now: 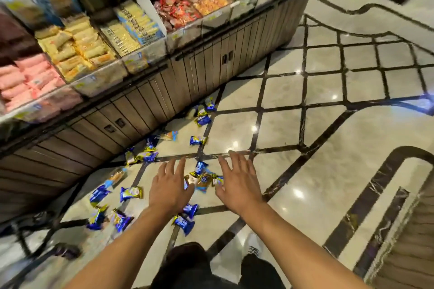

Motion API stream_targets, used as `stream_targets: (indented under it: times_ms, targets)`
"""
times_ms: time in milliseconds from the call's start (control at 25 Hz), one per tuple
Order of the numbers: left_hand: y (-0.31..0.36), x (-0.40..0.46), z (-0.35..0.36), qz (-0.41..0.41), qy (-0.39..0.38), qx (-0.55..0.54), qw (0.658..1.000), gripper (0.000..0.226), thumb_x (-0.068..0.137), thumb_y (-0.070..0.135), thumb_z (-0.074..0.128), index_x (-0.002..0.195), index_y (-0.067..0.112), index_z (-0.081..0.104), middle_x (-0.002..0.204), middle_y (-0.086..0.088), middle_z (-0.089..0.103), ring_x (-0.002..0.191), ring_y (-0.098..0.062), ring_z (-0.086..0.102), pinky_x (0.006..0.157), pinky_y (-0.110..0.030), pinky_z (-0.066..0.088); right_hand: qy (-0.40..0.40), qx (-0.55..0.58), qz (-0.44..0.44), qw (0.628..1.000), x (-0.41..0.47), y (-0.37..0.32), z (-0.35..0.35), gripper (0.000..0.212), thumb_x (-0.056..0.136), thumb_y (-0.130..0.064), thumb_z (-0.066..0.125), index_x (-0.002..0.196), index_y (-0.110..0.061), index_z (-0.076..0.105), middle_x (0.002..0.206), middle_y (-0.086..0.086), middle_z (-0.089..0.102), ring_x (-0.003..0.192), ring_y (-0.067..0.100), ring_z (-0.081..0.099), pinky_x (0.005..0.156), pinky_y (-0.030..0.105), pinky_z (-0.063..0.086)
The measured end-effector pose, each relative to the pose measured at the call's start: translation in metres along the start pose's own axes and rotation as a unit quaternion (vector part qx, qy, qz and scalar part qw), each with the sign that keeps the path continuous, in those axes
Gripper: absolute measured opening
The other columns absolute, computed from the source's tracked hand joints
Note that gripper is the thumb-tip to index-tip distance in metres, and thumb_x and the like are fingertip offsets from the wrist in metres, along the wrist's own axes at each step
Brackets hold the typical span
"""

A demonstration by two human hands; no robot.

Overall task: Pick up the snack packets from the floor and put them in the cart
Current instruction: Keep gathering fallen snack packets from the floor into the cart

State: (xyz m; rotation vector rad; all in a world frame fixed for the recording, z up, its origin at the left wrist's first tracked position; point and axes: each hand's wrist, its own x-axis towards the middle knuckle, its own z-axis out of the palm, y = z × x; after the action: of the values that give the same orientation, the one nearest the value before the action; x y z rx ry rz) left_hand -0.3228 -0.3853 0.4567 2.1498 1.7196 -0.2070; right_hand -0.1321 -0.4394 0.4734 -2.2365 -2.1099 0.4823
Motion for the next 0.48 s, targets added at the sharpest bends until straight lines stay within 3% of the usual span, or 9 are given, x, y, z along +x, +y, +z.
stream_targets:
  times_ms: [200, 480]
  targets:
    - [0.044, 0.001, 0.006, -0.050, 0.018, -0.028, 0.998, 0.081, 0.093, 0.058, 0.046, 0.158, 0.024, 0.010, 0.163, -0.008, 0.018, 0.150, -0.031, 0.014, 0.119, -0.045, 0.024, -0.039, -0.027, -0.084, 0.995, 0.023, 0.042, -0.002, 0.078, 0.090, -0.047, 0.052, 0.155, -0.022, 0.017, 0.162, 0.012, 0.014, 0.148, 0.033, 0.013, 0.121, 0.048, 0.014]
    - [0.019, 0.067, 0.033, -0.080, 0.002, -0.046, 0.996, 0.083, 0.093, 0.057, 0.049, 0.158, 0.026, 0.007, 0.165, -0.006, 0.011, 0.151, -0.030, 0.007, 0.119, -0.045, 0.022, -0.067, -0.070, -0.155, 0.983, 0.096, 0.056, 0.038, 0.080, 0.091, -0.048, 0.053, 0.155, -0.024, 0.013, 0.162, 0.010, 0.011, 0.149, 0.032, 0.011, 0.122, 0.046, 0.011]
